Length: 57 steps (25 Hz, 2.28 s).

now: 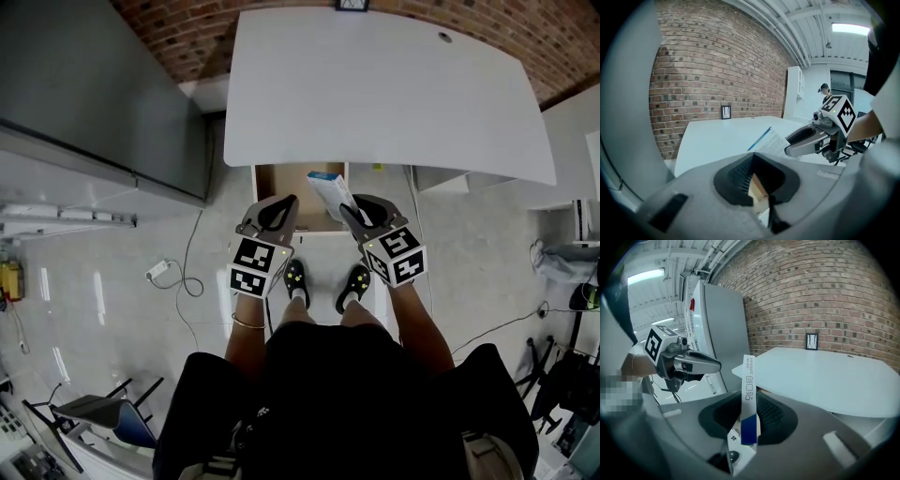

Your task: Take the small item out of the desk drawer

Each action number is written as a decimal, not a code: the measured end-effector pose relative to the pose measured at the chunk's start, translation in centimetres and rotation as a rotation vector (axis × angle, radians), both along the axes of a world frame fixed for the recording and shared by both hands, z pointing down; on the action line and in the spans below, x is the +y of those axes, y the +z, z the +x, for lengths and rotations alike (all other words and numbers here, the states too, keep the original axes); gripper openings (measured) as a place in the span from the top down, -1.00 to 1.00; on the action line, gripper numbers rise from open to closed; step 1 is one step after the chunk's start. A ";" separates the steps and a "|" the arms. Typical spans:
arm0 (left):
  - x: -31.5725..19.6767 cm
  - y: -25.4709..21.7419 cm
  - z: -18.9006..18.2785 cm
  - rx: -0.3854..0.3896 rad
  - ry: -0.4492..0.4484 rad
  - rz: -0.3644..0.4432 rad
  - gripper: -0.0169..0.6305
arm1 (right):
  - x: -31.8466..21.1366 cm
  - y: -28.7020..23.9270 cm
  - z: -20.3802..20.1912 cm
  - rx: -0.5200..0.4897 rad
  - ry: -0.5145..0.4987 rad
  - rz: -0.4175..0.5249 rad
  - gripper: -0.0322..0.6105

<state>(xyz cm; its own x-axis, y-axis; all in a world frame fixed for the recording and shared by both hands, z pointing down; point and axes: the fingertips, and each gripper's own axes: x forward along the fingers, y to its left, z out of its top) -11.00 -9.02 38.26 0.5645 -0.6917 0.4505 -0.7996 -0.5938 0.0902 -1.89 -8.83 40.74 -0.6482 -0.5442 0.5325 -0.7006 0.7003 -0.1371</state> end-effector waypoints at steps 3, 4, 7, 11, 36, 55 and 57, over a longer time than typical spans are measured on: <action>-0.2 -1.1 0.4 0.001 0.009 0.022 0.95 | -0.1 -1.2 0.0 -0.024 0.004 0.018 0.57; -0.3 -1.4 0.4 0.003 0.010 0.028 0.95 | -0.2 -1.7 0.0 -0.034 0.007 0.023 0.57; -0.6 -2.6 0.7 0.005 0.008 0.044 0.95 | -0.6 -3.1 0.3 -0.064 0.012 0.033 0.57; -1.2 -4.4 1.3 0.001 0.006 0.076 0.95 | -0.9 -4.7 1.3 -0.084 0.010 0.056 0.57; -2.2 -11.5 2.6 -0.001 -0.025 0.215 0.95 | -2.4 -12.6 1.7 -0.200 -0.073 0.164 0.57; -1.4 -13.9 2.6 0.007 -0.053 0.273 0.95 | -1.8 -17.1 2.7 -0.322 -0.068 0.218 0.57; -1.4 -13.9 2.6 0.007 -0.053 0.275 0.95 | -1.7 -17.2 2.7 -0.326 -0.068 0.219 0.57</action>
<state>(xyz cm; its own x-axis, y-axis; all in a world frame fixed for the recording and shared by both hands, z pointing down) -8.37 -10.37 24.34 0.5270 -0.8159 0.2379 -0.8300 -0.5543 -0.0625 0.79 -10.52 23.55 -0.8029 -0.5717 0.1688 -0.5956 0.7812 -0.1871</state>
